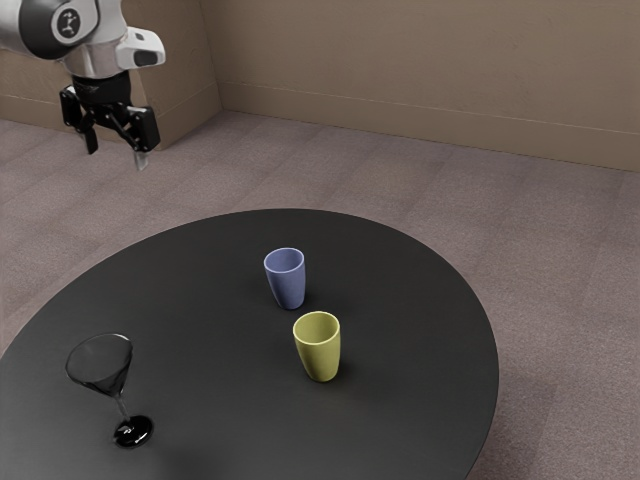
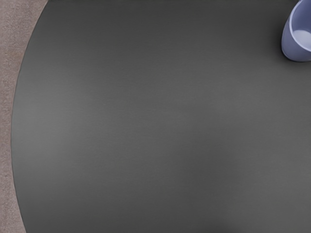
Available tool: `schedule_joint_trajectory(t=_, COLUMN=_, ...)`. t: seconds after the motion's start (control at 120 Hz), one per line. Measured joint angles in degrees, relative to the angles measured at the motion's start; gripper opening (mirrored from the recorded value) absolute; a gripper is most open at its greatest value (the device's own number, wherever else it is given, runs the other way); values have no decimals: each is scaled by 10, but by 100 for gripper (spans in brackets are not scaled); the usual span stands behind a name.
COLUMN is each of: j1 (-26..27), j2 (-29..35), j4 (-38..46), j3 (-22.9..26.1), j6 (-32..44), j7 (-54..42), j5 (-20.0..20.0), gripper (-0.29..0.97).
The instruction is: Place the left cup onto the right cup
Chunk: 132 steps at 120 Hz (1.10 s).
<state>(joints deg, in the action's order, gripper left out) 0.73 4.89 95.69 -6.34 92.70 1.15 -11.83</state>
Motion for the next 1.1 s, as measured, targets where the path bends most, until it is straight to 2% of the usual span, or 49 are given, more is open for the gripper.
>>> schedule_joint_trajectory(t=0.258, j1=-3, j2=-18, j4=2, j3=1, j6=13, j7=1, j5=1, gripper=68)
schedule_joint_trajectory(t=0.4, j1=-5, j2=-73, j4=3, j3=1, j6=20, j7=2, j5=35, gripper=68)
schedule_joint_trajectory(t=0.608, j1=-2, j2=-150, j4=15, j3=25, j6=70, j7=4, j5=74, gripper=68)
schedule_joint_trajectory(t=0.867, j1=1, j2=-225, j4=9, j3=37, j6=152, j7=6, j5=87, gripper=68)
schedule_joint_trajectory(t=1.1, j1=2, j2=-314, j4=-74, j3=49, j6=213, j7=9, j5=91, gripper=68)
